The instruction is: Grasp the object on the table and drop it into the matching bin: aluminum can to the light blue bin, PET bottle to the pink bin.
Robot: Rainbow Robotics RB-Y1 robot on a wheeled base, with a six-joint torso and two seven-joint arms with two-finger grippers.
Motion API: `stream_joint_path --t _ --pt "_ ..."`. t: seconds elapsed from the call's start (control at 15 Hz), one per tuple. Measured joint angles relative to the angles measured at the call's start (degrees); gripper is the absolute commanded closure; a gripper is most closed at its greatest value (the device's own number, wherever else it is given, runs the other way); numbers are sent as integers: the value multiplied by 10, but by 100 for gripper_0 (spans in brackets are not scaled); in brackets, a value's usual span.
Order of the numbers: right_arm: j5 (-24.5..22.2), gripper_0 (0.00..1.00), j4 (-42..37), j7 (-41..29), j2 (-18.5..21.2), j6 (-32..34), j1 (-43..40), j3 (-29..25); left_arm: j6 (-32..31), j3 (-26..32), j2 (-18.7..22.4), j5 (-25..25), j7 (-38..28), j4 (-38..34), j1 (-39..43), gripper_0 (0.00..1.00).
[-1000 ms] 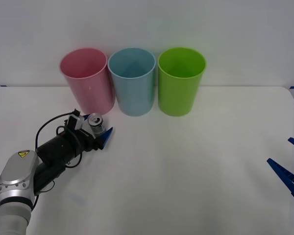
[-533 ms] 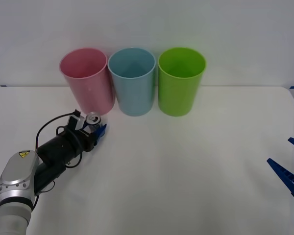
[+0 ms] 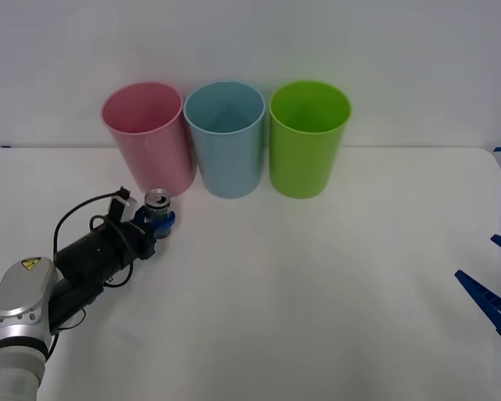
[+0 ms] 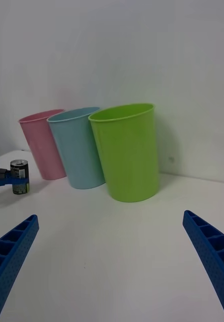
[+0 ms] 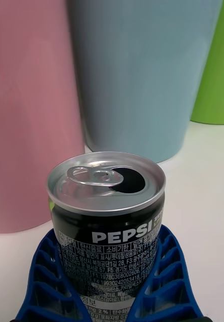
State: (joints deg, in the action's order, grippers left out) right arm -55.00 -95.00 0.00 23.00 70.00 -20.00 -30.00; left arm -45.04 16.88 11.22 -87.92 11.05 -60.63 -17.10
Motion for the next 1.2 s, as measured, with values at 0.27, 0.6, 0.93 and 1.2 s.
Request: stream_joint_path --t 0.27,0.6,0.93,1.2 --pt "0 0 0 0 0 0 0 0 -28 -11 29 44 -1 -9 12 100" --pt "0 0 0 0 0 0 0 0 -37 -26 39 112 -8 -90 69 100" --pt "0 0 0 0 0 0 0 0 -32 -25 39 170 -14 -145 103 100" --pt "0 0 0 0 0 0 0 0 -31 -24 39 217 -15 -168 107 100"
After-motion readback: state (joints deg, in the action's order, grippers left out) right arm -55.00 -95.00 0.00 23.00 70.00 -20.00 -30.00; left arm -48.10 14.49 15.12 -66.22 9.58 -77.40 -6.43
